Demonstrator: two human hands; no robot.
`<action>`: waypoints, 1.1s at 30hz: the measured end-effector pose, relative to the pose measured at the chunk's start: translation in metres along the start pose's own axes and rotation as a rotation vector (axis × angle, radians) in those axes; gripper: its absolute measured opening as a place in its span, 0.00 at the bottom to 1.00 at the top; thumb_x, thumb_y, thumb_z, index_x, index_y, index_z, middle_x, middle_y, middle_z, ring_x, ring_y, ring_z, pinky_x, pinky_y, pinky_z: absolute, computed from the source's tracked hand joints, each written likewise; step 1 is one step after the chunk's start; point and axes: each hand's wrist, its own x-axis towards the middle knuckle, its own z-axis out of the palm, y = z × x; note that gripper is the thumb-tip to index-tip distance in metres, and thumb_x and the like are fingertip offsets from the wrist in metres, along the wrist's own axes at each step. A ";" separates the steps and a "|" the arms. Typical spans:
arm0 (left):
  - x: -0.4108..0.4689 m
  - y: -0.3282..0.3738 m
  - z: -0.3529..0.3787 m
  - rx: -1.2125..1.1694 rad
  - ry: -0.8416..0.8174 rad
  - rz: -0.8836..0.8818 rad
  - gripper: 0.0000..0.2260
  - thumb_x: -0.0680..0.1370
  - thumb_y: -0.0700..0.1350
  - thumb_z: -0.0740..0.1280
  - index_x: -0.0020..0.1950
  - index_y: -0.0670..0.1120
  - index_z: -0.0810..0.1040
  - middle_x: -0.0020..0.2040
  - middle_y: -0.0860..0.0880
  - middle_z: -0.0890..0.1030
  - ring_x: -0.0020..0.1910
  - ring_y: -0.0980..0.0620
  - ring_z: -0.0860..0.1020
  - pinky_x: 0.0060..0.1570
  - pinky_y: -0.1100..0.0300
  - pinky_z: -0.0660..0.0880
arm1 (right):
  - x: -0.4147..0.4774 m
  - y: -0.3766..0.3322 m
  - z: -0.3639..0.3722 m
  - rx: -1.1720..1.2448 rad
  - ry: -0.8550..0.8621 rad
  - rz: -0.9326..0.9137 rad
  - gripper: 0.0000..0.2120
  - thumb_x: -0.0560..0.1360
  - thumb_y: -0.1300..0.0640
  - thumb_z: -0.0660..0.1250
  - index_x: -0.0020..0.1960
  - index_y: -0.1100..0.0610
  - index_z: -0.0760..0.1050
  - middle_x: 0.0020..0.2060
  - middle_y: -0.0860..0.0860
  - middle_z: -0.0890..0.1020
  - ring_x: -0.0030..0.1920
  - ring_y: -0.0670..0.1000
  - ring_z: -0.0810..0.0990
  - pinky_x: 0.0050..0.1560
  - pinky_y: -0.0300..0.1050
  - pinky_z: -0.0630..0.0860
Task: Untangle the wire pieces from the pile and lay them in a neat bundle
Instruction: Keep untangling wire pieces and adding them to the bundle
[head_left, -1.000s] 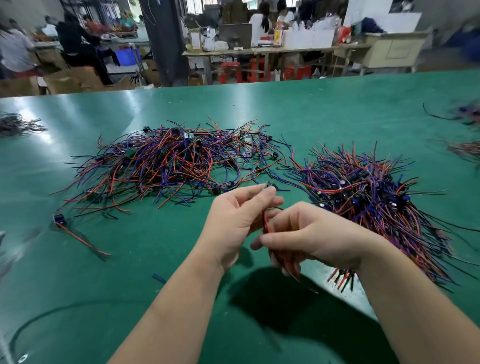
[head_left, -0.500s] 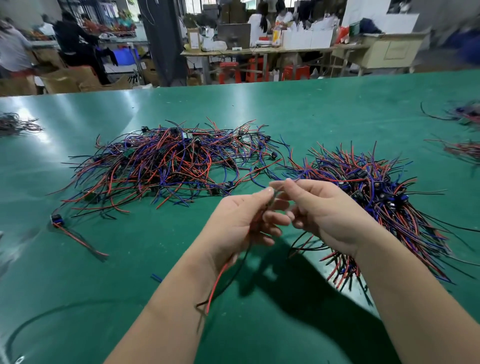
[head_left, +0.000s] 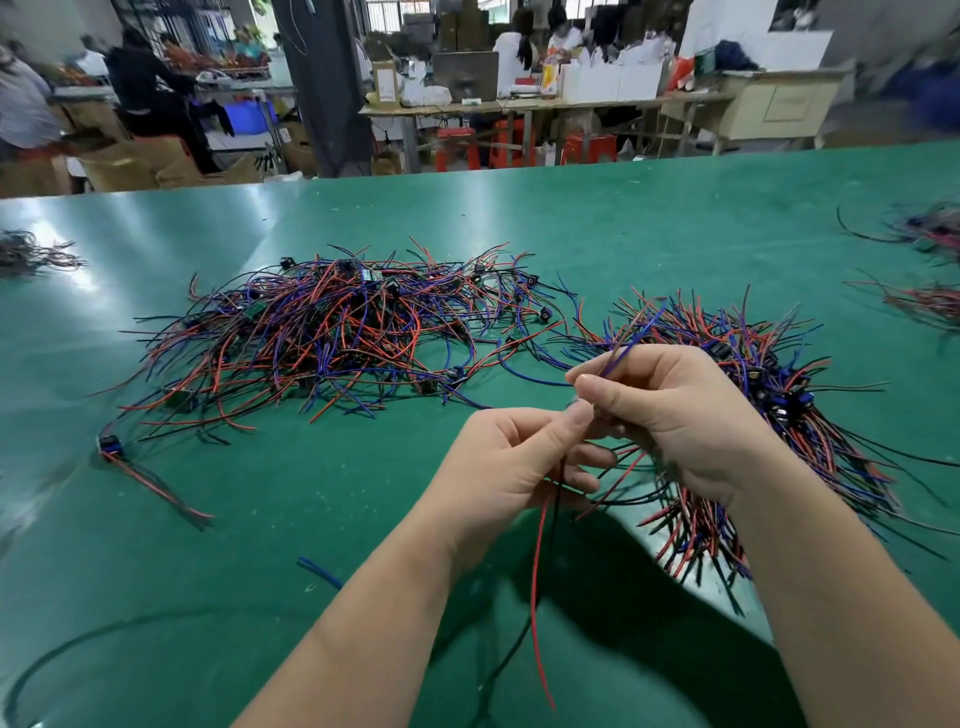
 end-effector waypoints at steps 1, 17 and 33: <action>0.000 0.001 0.001 -0.064 -0.028 -0.044 0.17 0.68 0.57 0.66 0.39 0.45 0.85 0.36 0.47 0.84 0.29 0.56 0.79 0.29 0.64 0.76 | 0.000 0.000 0.000 0.011 -0.021 0.007 0.08 0.58 0.54 0.73 0.36 0.56 0.83 0.31 0.54 0.82 0.34 0.51 0.78 0.39 0.46 0.73; 0.002 -0.003 -0.001 -0.005 0.109 0.007 0.09 0.67 0.49 0.73 0.36 0.44 0.83 0.35 0.45 0.84 0.30 0.53 0.80 0.32 0.63 0.77 | 0.000 0.001 0.001 0.070 -0.065 0.038 0.20 0.58 0.59 0.74 0.51 0.59 0.79 0.33 0.53 0.84 0.39 0.54 0.80 0.43 0.41 0.76; -0.010 -0.005 -0.012 0.324 -0.375 -0.193 0.06 0.74 0.42 0.71 0.37 0.47 0.83 0.37 0.45 0.83 0.30 0.56 0.78 0.33 0.66 0.75 | 0.006 -0.018 -0.026 0.347 0.395 -0.001 0.07 0.77 0.64 0.62 0.42 0.61 0.75 0.31 0.57 0.83 0.17 0.42 0.63 0.17 0.29 0.58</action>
